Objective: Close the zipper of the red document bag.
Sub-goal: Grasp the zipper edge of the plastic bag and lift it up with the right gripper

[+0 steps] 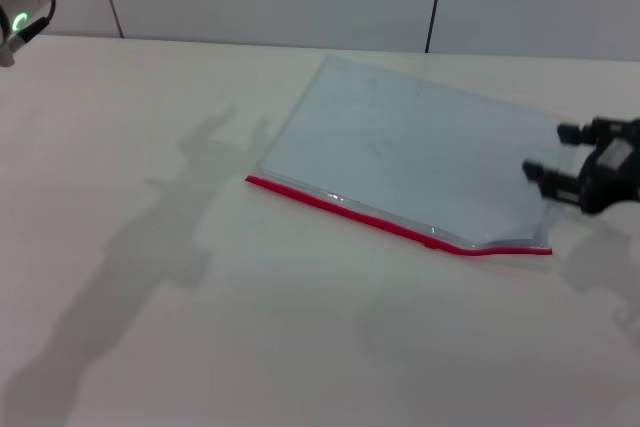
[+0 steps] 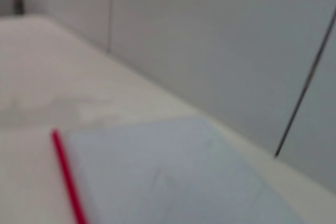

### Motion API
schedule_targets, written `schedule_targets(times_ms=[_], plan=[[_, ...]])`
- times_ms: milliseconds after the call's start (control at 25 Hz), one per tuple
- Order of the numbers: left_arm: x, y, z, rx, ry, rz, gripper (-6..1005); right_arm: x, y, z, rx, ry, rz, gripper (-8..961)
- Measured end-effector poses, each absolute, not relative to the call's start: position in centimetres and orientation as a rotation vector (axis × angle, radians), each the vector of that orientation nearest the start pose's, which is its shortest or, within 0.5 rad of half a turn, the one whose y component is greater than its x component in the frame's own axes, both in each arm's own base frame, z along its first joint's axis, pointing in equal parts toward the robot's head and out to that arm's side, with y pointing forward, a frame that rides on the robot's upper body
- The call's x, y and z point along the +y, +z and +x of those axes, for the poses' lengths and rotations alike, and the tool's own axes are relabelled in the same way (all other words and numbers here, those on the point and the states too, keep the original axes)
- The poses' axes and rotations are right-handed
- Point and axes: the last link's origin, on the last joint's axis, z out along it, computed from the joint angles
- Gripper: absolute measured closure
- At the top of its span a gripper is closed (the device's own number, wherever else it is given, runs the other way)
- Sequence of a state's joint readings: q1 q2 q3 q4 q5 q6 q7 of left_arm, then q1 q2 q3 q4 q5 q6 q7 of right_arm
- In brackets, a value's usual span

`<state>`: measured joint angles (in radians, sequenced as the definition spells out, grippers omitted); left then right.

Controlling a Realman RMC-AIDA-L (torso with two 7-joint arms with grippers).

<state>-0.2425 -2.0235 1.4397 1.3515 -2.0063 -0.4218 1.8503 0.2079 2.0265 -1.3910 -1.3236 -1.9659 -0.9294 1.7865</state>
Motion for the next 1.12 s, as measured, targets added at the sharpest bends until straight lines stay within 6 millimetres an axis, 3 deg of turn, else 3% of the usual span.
schedule_targets(times_ms=[440,720,1120], plan=[[39.8,9.9,-18.7,-0.298,-0.649,-1.836,507,32.2,0.6,25.5,0.276,-0.179,-2.653,275],[39.7,9.8,-19.1,-0.290,-0.614,-1.842,506,32.4,0.3,25.5,0.213,-0.257,-2.640,281],[39.9,9.7,-19.7,-0.306,-0.601,-1.839,506,33.4,-1.5,25.2,0.125,-0.396,-2.542,277]])
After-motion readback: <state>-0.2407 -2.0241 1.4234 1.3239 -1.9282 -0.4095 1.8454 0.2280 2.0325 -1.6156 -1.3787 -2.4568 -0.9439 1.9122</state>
